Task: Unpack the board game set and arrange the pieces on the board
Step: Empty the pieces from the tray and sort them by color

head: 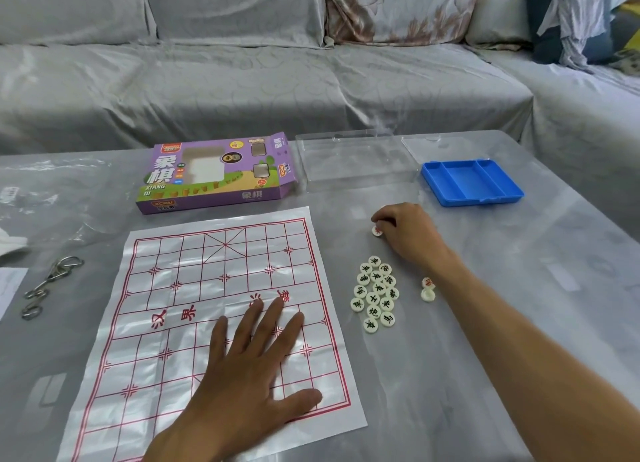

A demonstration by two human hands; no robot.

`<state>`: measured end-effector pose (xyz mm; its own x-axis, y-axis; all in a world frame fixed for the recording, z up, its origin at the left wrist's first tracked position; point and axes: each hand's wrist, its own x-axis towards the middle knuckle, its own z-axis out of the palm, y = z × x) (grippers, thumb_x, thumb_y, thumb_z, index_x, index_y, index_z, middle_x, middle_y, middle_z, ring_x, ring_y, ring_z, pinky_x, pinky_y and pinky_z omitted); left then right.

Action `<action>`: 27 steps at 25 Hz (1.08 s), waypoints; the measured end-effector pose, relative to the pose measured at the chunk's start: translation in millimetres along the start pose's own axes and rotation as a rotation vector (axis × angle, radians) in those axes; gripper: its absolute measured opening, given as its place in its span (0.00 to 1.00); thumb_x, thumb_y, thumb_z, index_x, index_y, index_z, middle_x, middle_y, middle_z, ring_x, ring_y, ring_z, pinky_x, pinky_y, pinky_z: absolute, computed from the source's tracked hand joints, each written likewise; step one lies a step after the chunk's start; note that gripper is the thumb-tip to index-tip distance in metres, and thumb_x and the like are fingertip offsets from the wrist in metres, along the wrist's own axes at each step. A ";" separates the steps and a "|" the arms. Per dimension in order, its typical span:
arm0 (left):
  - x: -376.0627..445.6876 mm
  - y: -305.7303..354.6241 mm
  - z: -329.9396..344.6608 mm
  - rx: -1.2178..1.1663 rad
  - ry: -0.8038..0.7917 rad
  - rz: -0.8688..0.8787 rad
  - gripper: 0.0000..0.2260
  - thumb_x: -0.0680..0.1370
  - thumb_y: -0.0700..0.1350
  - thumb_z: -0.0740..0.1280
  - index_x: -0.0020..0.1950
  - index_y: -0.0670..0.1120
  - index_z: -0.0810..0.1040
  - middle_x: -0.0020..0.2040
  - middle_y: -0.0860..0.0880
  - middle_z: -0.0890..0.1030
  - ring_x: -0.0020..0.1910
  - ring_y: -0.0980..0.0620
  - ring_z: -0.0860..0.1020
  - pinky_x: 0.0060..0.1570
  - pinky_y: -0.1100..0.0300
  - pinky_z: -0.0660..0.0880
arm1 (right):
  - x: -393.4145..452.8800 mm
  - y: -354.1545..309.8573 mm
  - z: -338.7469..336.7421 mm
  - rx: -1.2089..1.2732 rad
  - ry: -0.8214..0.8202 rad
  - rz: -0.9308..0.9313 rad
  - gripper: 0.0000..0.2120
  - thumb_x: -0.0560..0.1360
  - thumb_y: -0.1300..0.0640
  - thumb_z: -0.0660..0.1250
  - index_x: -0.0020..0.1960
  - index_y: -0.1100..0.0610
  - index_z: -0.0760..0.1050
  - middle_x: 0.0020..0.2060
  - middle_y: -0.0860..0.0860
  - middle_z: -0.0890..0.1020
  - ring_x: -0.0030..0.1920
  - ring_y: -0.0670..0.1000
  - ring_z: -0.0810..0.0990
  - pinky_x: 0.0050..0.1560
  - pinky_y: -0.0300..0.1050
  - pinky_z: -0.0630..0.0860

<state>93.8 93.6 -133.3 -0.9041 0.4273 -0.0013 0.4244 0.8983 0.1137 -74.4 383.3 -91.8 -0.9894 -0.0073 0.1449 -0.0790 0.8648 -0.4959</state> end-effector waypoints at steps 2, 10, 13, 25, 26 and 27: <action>0.5 0.9 -1.9 -0.014 -0.022 -0.016 0.39 0.71 0.77 0.51 0.77 0.57 0.59 0.78 0.50 0.59 0.76 0.47 0.55 0.66 0.46 0.53 | -3.8 0.8 -1.1 0.025 0.005 -0.002 0.09 0.76 0.62 0.66 0.51 0.57 0.83 0.50 0.50 0.85 0.52 0.50 0.80 0.51 0.37 0.69; 0.8 2.6 -10.0 -0.043 -0.098 -0.017 0.39 0.71 0.77 0.51 0.77 0.58 0.60 0.78 0.50 0.60 0.76 0.48 0.53 0.66 0.46 0.53 | -11.8 1.2 -14.6 -0.104 -0.212 -0.055 0.08 0.75 0.60 0.67 0.49 0.50 0.82 0.47 0.47 0.80 0.48 0.46 0.77 0.47 0.38 0.69; 0.7 0.3 -8.6 -0.106 -0.082 -0.032 0.39 0.70 0.79 0.48 0.77 0.65 0.47 0.79 0.57 0.41 0.76 0.54 0.36 0.71 0.43 0.39 | -19.9 -6.9 -20.2 -0.171 -0.280 -0.116 0.14 0.74 0.65 0.63 0.48 0.49 0.82 0.48 0.45 0.78 0.51 0.46 0.75 0.52 0.40 0.71; 0.5 2.3 -17.6 -0.069 -0.228 -0.060 0.39 0.67 0.80 0.40 0.73 0.67 0.30 0.71 0.61 0.23 0.69 0.57 0.22 0.70 0.41 0.29 | -59.3 3.7 -73.2 -0.113 -0.486 0.004 0.04 0.71 0.51 0.73 0.44 0.44 0.80 0.46 0.41 0.78 0.48 0.42 0.76 0.49 0.40 0.74; 1.1 3.1 -18.6 -0.071 -0.234 -0.056 0.40 0.65 0.81 0.37 0.72 0.67 0.30 0.71 0.61 0.23 0.69 0.56 0.22 0.70 0.41 0.29 | -66.4 5.0 -76.5 -0.135 -0.500 -0.016 0.07 0.70 0.49 0.74 0.46 0.44 0.79 0.46 0.40 0.77 0.48 0.42 0.75 0.49 0.40 0.74; 0.9 3.4 -18.6 -0.072 -0.237 -0.053 0.42 0.62 0.81 0.34 0.72 0.67 0.30 0.71 0.61 0.23 0.69 0.56 0.22 0.70 0.42 0.29 | -73.1 6.0 -78.5 -0.165 -0.504 -0.024 0.09 0.68 0.48 0.75 0.47 0.44 0.78 0.46 0.40 0.76 0.47 0.42 0.74 0.49 0.40 0.73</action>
<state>93.5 95.1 -114.5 -0.8844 0.3998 -0.2407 0.3648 0.9140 0.1777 7.0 428.5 -38.2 -0.9265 -0.2336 -0.2949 -0.1225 0.9285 -0.3505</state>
